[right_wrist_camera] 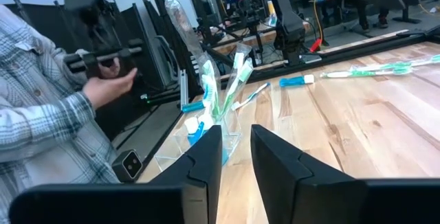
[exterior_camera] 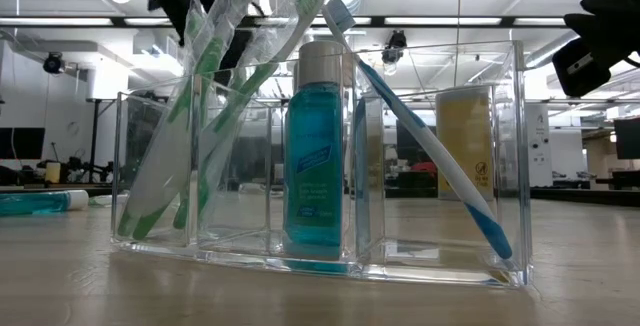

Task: Pick & Place toothbrushing station
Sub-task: Put the green toothbrush into the transparent organizer

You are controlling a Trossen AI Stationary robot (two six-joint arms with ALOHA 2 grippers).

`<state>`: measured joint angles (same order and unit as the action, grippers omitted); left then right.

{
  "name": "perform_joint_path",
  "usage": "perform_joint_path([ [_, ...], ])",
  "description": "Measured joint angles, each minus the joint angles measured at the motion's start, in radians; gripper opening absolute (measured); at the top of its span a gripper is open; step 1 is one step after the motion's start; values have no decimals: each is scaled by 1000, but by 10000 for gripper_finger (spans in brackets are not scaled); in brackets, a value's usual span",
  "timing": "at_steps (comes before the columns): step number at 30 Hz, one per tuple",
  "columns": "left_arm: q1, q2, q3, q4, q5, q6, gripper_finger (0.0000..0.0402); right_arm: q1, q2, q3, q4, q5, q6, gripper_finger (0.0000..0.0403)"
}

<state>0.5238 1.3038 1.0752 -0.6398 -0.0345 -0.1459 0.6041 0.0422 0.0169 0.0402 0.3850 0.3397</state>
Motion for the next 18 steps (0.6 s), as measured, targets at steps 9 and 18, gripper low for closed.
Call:
perform_joint_path([
  [9, 117, 190, 0, 82, 11, -22, 209, 0, 0, 0, 0, 0, 0, 84],
  [18, 181, 314, 0, 130, 26, 44, 209, 0, 0, 0, 0, 0, 0, 70],
])
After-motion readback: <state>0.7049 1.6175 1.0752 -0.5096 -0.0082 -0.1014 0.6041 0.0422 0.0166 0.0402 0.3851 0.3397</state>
